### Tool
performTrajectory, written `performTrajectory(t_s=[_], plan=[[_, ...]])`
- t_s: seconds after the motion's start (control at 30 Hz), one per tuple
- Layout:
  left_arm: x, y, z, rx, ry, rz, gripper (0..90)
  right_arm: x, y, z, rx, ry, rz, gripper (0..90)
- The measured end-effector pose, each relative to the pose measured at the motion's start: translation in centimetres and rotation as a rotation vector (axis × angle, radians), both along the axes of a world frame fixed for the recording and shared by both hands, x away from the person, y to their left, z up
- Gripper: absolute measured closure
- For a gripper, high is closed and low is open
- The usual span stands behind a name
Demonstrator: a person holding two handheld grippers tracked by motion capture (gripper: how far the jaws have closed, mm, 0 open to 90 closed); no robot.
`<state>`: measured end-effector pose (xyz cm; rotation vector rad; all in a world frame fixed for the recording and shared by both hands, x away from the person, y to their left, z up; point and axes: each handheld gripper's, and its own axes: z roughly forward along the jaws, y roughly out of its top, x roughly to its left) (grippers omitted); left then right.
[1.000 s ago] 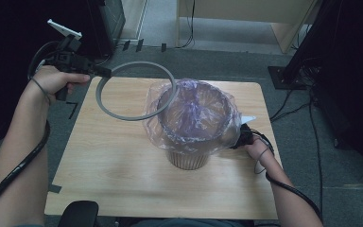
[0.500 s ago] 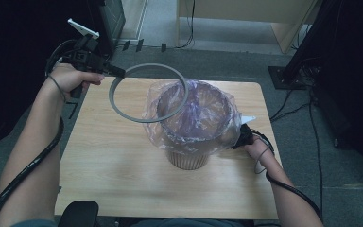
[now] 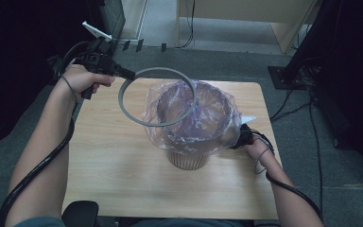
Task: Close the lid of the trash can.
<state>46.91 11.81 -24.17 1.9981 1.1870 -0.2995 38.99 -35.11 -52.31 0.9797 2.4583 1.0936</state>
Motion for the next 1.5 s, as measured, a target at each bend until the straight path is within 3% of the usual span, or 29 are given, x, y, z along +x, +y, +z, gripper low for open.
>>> performTrajectory(t_s=[0.67,1.5], plan=[[0.4,-2.9,-0.1,0.003,-0.021,-0.034,84.6,-0.1,0.0,0.0,0.001,-0.001,0.010,15.0],[0.9,-5.8,-0.9,0.001,-0.013,-0.084,84.6,-0.1,0.0,0.0,0.001,-0.001,0.009,15.0]])
